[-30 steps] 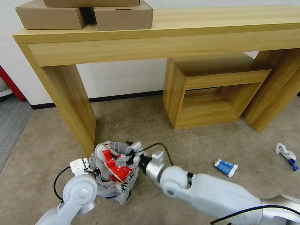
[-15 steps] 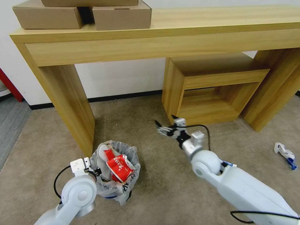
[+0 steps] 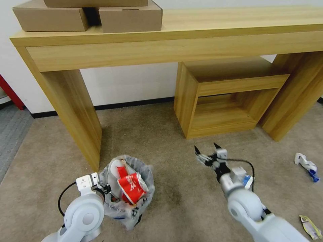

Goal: Pick up the trash bin and place the garbage on the floor into it.

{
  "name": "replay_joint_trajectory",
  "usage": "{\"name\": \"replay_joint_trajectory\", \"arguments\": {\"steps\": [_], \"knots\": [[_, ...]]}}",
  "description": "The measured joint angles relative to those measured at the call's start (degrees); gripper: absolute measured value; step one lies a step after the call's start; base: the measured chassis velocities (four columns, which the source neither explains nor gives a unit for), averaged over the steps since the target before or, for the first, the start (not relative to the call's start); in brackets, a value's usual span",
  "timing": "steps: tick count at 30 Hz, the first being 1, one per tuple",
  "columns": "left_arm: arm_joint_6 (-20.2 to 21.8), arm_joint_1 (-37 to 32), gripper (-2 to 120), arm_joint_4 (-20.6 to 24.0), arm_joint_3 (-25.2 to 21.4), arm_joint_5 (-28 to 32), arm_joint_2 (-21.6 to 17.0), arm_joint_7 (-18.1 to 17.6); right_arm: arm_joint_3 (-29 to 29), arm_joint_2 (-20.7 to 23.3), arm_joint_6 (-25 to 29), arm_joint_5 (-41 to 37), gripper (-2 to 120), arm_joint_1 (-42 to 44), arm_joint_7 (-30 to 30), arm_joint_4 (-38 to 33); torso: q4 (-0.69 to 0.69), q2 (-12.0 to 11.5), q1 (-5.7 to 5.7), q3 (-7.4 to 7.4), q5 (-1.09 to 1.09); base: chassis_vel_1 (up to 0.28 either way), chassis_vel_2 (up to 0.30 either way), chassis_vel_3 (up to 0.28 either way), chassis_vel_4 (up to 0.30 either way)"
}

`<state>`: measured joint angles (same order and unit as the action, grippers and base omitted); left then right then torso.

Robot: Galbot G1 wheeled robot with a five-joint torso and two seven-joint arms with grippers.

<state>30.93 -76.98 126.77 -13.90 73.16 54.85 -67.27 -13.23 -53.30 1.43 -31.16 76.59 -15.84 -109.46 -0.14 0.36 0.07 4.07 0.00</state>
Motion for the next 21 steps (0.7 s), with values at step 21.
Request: {"name": "replay_joint_trajectory", "arguments": {"steps": [21], "knots": [[-0.1,-1.4,0,1.7,0.1,-0.6,-0.6,0.6,-10.9,-1.8,1.8,3.1,100,8.3,0.9,-3.0,0.01,0.0,-0.01,0.00,0.00,-0.063,-0.056,-0.057,-0.060]]}}
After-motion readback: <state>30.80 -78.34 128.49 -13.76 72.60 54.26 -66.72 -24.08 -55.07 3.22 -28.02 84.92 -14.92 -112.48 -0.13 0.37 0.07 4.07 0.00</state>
